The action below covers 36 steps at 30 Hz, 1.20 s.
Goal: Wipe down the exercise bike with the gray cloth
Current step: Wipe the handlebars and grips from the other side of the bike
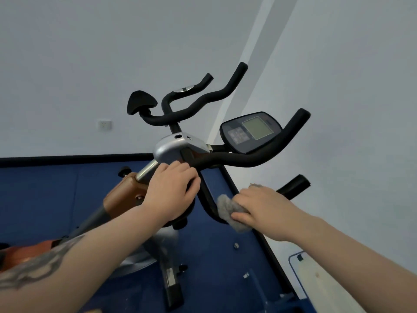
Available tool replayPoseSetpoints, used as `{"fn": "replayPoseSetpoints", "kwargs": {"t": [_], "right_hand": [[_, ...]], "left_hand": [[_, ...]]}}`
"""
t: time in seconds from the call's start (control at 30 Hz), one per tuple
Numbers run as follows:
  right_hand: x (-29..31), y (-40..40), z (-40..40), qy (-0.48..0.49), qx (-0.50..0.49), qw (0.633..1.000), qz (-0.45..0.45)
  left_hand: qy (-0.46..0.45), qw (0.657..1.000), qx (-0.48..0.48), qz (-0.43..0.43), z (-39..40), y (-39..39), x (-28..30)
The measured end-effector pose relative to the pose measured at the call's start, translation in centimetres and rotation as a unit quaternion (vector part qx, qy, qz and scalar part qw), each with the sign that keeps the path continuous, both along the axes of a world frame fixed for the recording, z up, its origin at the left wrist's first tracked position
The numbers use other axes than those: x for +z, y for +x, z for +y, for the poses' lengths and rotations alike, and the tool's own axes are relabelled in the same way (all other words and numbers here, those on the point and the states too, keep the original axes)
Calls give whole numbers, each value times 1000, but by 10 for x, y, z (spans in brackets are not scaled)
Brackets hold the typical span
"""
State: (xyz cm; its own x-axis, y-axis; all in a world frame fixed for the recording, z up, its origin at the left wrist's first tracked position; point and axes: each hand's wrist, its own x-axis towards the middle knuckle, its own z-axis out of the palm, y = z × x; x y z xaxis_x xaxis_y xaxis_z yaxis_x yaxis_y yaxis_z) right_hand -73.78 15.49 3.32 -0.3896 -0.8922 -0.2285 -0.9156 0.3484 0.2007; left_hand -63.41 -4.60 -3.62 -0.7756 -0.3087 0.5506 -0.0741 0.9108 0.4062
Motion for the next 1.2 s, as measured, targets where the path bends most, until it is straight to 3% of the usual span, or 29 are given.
{"fn": "replayPoseSetpoints", "kwargs": {"t": [0.13, 0.2, 0.3, 0.53, 0.8, 1.07, 1.2], "right_hand": [[-25, 16, -19, -20, -25, 996, 83], [-42, 24, -47, -44, -87, 994, 50], [-51, 22, -80, -107, -228, 965, -69], [-51, 36, -51, -94, -124, 988, 14], [-64, 27, -105, -198, -285, 936, -60], [-35, 26, -33, -119, -100, 987, -30], [1, -7, 20, -125, -39, 990, 60]], "left_hand": [[39, 999, 14, 14, -1, 0, -2], [49, 998, 28, 26, -1, 1, -5], [64, 996, 44, 43, -2, -1, -9], [110, 992, 35, 44, -6, 5, -14], [117, 991, 39, 48, -6, 3, -15], [123, 991, 25, 49, -8, 5, -18], [130, 990, 28, 47, -10, 2, -22]]}}
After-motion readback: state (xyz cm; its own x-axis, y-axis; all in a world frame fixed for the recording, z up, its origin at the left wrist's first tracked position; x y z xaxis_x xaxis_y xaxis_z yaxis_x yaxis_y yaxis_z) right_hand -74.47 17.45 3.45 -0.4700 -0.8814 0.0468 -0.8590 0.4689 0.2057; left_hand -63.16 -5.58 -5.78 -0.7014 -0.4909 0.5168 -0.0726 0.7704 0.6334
